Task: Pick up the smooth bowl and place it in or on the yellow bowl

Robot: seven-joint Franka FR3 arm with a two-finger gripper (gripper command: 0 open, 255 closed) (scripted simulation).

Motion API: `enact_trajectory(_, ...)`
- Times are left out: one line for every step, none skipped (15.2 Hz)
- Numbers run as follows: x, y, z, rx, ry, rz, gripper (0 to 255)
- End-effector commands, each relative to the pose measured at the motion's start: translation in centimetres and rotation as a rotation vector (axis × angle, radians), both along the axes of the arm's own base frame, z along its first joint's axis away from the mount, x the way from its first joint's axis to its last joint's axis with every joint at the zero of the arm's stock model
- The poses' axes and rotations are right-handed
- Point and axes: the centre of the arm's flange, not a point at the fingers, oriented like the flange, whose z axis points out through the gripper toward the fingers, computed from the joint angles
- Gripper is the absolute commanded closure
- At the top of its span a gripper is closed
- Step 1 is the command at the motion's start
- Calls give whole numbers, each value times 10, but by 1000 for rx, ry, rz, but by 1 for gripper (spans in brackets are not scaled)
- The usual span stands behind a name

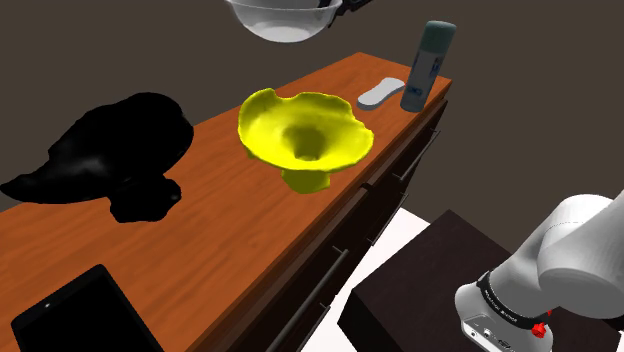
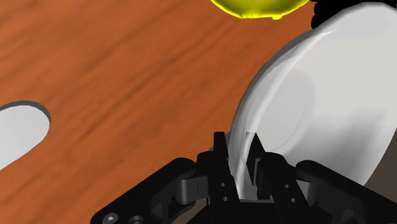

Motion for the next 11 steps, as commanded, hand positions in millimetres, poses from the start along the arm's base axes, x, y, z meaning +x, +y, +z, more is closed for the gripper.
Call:
enact_trajectory(-1, 0, 10, 0, 0, 0, 255)
enact_trajectory(-1, 0, 15, 0, 0, 0, 255)
enact_trajectory(-1, 0, 20, 0, 0, 0, 255)
enact_trajectory(-1, 0, 26, 0, 0, 0, 255)
enact_trajectory(-1, 0, 31, 0, 0, 0, 255)
enact_trajectory(-1, 0, 35, 0, 0, 0, 255)
enact_trajectory(-13, 5, 36, 0, 0, 0, 255)
enact_trajectory(-25, 10, 37, 0, 0, 0, 255)
enact_trajectory(-37, 15, 38, 0, 0, 0, 255)
enact_trajectory(-49, 20, 38, 0, 0, 0, 255)
enact_trajectory(-62, 25, 39, 0, 0, 0, 255)
